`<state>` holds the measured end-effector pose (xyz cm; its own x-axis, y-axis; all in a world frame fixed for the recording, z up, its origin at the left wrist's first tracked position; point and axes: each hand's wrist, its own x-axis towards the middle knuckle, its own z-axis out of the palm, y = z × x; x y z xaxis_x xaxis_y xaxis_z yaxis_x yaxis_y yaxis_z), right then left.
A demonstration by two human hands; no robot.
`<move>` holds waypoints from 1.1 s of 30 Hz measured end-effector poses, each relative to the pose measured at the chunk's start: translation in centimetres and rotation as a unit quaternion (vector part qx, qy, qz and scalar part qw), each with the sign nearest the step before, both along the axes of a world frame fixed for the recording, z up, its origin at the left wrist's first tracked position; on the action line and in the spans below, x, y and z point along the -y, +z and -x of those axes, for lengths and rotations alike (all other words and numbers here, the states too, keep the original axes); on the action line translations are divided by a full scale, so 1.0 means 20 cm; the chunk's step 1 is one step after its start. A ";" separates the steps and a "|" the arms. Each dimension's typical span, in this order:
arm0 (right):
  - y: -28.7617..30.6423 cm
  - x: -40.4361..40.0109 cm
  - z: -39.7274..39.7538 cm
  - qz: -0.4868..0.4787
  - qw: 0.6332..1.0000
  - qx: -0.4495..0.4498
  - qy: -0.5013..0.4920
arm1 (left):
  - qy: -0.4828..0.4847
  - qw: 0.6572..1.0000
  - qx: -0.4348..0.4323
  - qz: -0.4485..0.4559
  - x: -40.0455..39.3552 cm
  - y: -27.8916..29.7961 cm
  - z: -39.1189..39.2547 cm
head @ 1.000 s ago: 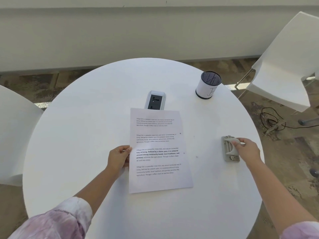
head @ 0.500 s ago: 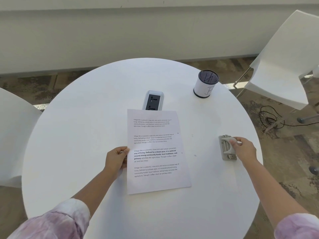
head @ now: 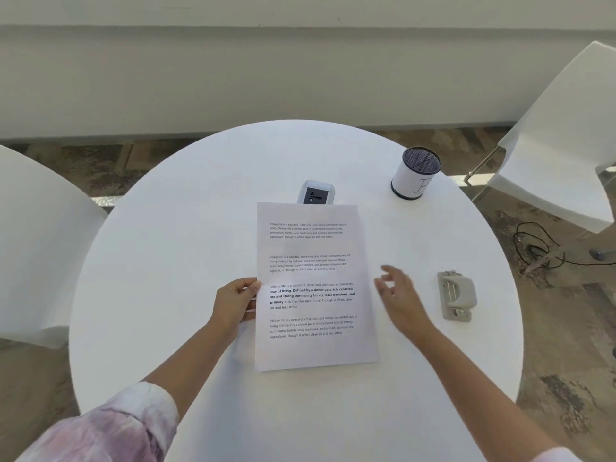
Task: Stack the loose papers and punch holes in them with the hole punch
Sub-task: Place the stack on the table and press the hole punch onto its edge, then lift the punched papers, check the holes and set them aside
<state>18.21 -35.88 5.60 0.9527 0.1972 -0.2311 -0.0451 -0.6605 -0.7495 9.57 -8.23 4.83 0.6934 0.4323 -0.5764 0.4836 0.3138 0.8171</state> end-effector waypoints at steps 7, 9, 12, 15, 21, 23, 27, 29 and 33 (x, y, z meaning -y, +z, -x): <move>0.00 -0.20 0.03 -0.022 0.993 -0.118 -0.023 | 0.013 0.999 0.037 -0.011 -0.04 0.10 0.02; 0.04 -0.23 0.01 -0.023 0.994 -0.101 -0.028 | 0.009 0.998 0.051 -0.024 -0.06 0.13 0.03; 0.12 -0.27 0.00 -0.048 0.997 -0.057 -0.024 | 0.019 0.995 0.095 -0.030 -0.08 0.17 0.03; 0.20 -0.30 0.01 -0.093 0.996 -0.008 -0.016 | 0.030 0.988 0.149 -0.031 -0.11 0.22 0.02; 0.24 -0.36 0.00 -0.152 0.987 0.055 -0.023 | 0.057 0.971 0.222 -0.060 -0.15 0.31 0.00; 0.24 -0.38 0.01 -0.160 0.984 0.068 -0.024 | 0.062 0.971 0.220 -0.075 -0.15 0.31 0.00; 0.21 -0.39 0.05 -0.142 0.987 0.070 -0.012 | 0.040 0.966 0.211 -0.144 -0.15 0.26 0.04; 0.19 -0.39 0.07 -0.121 0.990 0.070 -0.002 | 0.022 0.959 0.205 -0.194 -0.14 0.23 0.06; 0.17 -0.39 0.07 -0.098 0.993 0.068 -0.002 | 0.019 0.950 0.194 -0.244 -0.13 0.21 0.06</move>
